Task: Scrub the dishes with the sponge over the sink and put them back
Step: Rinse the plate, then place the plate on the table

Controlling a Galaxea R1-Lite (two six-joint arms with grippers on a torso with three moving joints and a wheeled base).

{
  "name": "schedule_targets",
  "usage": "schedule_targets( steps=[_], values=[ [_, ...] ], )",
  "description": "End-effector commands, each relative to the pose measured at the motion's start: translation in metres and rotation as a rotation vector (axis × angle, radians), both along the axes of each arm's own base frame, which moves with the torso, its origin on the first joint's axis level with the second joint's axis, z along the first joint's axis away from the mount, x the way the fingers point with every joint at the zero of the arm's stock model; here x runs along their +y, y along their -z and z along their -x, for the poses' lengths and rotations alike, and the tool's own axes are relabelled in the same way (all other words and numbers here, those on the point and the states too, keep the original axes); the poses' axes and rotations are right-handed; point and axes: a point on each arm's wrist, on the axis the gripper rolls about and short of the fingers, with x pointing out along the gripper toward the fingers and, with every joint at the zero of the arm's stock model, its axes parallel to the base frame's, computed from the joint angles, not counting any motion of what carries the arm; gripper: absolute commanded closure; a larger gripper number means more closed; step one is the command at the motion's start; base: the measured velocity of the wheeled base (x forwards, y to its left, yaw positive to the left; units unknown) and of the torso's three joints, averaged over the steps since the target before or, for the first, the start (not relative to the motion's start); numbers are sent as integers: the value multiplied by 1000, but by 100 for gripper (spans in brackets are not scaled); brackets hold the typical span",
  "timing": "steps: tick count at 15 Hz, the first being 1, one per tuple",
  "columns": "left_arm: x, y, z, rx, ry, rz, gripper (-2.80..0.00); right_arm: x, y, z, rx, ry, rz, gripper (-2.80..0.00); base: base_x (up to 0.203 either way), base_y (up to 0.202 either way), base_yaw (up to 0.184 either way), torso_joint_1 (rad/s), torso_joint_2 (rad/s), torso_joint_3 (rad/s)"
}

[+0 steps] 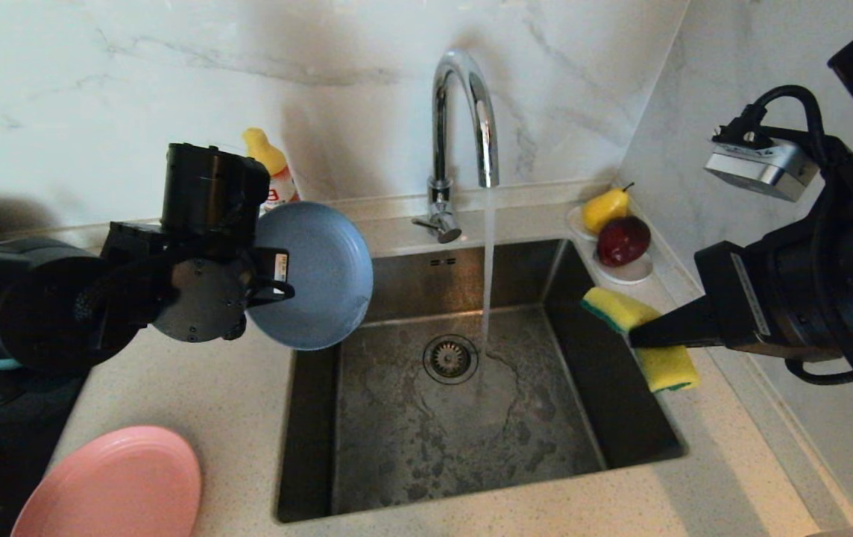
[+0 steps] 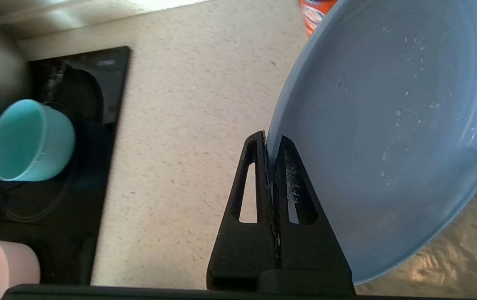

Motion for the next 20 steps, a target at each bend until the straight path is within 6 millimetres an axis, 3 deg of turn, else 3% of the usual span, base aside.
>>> schedule_targets(
  steps=[1, 8, 13, 16, 20],
  values=[
    [1, 1, 0, -4, -10, 1, 0, 1, 2, -1, 13, 2, 5, 0, 0, 0, 0, 0, 0, 0],
    [32, -3, -4, -14, -13, 100, 0, 0, 8, 0, 28, 3, 20, 0, 0, 0, 0, 0, 0, 0],
    [41, -11, 3, -35, -10, 133, 0, -2, 8, 2, 29, 6, 18, 0, 0, 0, 0, 0, 0, 0],
    [73, -16, 12, 10, 5, 241, 0, 0, 10, -1, 33, 2, 27, 0, 0, 0, 0, 0, 0, 0],
    [139, -25, 17, 63, -72, 421, 0, 5, 13, -7, 42, 0, 34, 0, 0, 0, 0, 0, 0, 0]
  ],
)
